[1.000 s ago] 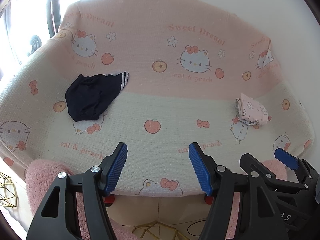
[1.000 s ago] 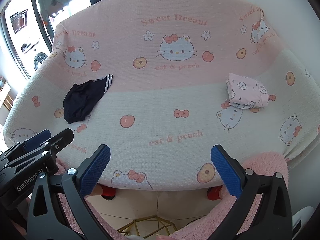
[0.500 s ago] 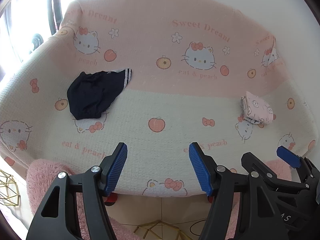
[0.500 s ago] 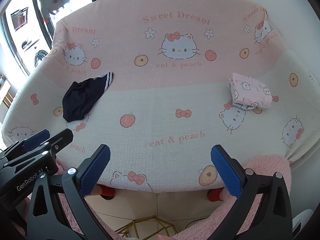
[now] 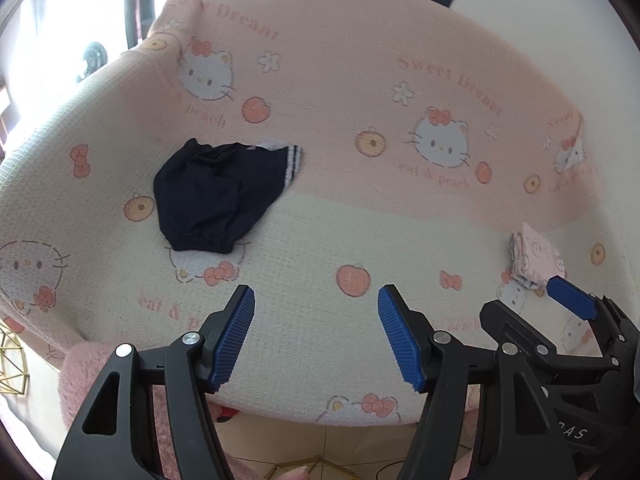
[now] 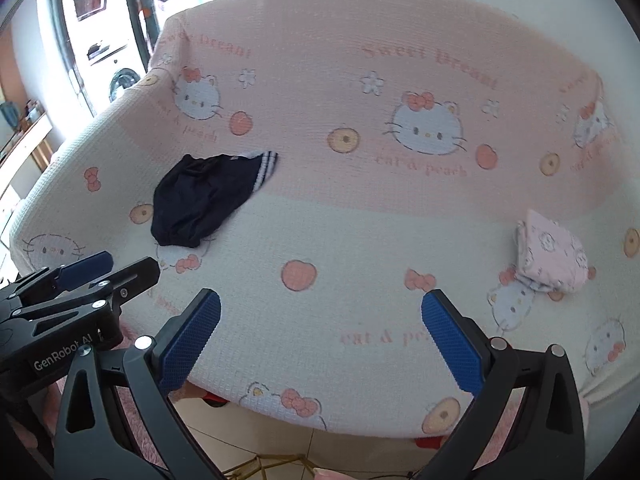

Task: Fold clothes
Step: 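Move both grippers toward the navy striped shorts on the bed, then grasp the waistband of the navy shorts with the left gripper while the right gripper grasps beside it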

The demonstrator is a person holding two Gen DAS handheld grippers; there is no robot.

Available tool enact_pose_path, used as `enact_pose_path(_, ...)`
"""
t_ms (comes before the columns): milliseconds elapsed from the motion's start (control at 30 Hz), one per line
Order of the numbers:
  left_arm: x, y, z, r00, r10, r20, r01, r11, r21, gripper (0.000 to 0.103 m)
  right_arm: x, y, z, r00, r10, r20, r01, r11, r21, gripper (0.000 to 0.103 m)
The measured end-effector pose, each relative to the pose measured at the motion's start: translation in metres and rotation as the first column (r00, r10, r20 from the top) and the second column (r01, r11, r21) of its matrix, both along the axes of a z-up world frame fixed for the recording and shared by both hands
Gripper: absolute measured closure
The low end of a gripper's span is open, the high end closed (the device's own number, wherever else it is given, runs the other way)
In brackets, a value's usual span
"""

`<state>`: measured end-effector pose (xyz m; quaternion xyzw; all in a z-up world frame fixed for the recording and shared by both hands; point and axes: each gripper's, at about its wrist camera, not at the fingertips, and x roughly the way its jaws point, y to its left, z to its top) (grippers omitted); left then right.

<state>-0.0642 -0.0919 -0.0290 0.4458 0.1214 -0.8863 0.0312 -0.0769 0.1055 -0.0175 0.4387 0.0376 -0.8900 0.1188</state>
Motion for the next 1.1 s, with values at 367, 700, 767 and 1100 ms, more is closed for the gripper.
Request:
enact_pose_path(367, -0.091, -0.143, -0.108, 0.946, 0.253, 0.205, -0.279, 0.954, 0.107, 0.037, -0.107, -0.115, -0.065, 0.985, 0.147, 0.094, -0.151, 0.988, 0.038, 0.001)
enact_pose_path(700, -0.156, -0.180, -0.194, 0.911, 0.257, 0.322, -0.302, 0.949, 0.096, 0.037, -0.171, -0.200, -0.171, 0.944, 0.231, 0.236, -0.250, 0.967, 0.054, 0.003)
enact_pose_path(767, -0.158, -0.185, -0.204, 0.911, 0.255, 0.325, -0.307, 0.944, 0.120, 0.037, -0.175, -0.216, -0.187, 0.933, 0.253, 0.256, -0.279, 0.958, 0.067, 0.003)
enact_pose_path(1100, -0.172, -0.170, -0.211, 0.954, 0.184, 0.238, -0.206, 0.976, 0.070, 0.037, -0.186, -0.254, -0.236, 0.886, 0.323, 0.332, -0.358, 0.933, 0.048, 0.013)
